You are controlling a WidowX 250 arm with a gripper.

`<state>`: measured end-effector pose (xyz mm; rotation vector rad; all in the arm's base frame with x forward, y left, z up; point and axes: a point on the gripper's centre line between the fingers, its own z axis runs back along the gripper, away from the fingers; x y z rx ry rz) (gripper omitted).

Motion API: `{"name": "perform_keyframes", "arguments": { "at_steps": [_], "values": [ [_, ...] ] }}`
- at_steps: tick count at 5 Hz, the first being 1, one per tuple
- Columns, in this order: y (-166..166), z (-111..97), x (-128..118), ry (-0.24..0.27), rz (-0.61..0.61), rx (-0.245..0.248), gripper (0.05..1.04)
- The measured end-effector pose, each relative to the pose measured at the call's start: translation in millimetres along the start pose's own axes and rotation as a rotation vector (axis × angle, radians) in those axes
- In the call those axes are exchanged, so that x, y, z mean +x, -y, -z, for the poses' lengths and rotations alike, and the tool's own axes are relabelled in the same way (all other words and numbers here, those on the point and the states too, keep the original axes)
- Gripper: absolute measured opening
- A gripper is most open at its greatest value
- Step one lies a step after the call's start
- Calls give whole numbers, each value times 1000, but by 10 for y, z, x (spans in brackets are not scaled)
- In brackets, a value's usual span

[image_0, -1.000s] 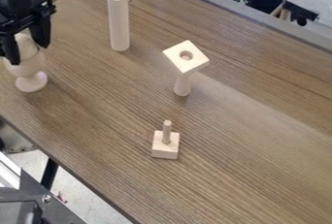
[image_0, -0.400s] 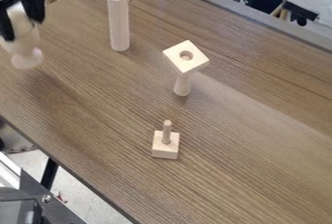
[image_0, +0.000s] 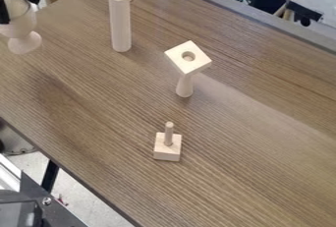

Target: Remove the ball from the cup

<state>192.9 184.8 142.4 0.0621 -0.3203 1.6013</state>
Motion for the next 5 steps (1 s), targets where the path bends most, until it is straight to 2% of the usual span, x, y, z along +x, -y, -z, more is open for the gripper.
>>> {"name": "perform_keyframes", "arguments": {
  "at_steps": [1,3,4,5],
  "values": [
    [-47,229,-87,-75,40,53,695],
    [-70,330,-78,-88,36,61,695],
    [-96,364,-79,-93,18,37,695],
    [-104,342,-50,-74,43,32,695]
  ]
}}
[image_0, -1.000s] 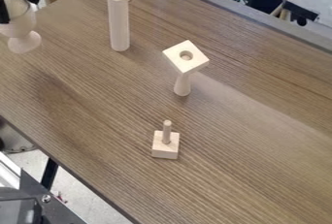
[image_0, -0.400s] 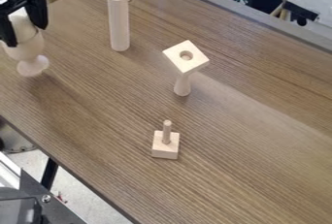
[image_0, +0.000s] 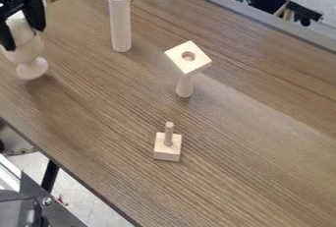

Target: Remove the ball from the cup

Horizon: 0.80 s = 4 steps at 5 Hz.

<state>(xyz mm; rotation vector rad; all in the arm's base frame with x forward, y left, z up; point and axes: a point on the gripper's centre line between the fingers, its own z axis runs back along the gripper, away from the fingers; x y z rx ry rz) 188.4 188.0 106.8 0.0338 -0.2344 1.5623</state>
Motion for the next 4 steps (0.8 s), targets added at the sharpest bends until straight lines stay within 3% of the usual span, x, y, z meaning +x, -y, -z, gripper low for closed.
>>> {"name": "perform_keyframes", "arguments": {
  "at_steps": [1,3,4],
  "values": [
    [-24,-1,-4,5,15,23,695],
    [66,-16,-43,-40,-40,-310,695],
    [-44,-57,55,18,-49,-210,695]
  ]
}}
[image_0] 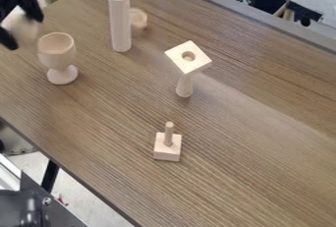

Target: Remove the ball from the cup

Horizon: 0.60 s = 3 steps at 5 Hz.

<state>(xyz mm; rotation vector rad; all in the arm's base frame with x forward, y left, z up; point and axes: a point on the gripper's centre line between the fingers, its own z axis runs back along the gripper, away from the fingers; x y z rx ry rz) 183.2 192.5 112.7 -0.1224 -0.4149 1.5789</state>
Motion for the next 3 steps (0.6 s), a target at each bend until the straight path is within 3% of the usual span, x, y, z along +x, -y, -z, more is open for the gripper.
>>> {"name": "perform_keyframes", "arguments": {
  "at_steps": [1,2,3],
  "values": [
    [46,-26,-26,12,58,62,695],
    [38,-27,-64,12,78,91,695],
    [109,-90,-135,15,96,73,695]
  ]
}}
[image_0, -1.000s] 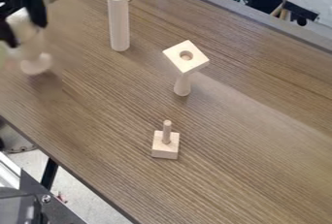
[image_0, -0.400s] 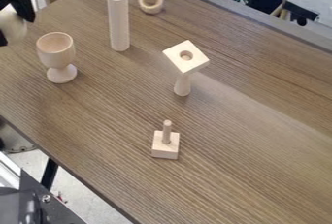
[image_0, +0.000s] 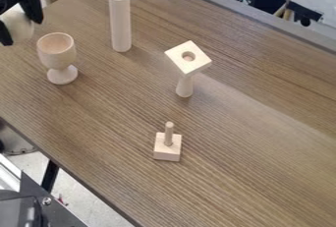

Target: Remove the ball from the cup

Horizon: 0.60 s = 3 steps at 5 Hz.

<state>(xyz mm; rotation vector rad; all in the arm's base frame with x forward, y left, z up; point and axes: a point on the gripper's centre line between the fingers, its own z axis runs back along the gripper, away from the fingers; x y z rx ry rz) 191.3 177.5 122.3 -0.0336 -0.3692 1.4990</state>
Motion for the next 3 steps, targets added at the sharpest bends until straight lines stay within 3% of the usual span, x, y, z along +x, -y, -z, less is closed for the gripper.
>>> {"name": "perform_keyframes", "arguments": {
  "at_steps": [2,3],
  "values": [
    [193,-154,-217,19,83,-40,695],
    [226,-97,-400,-4,135,-34,695]
  ]
}}
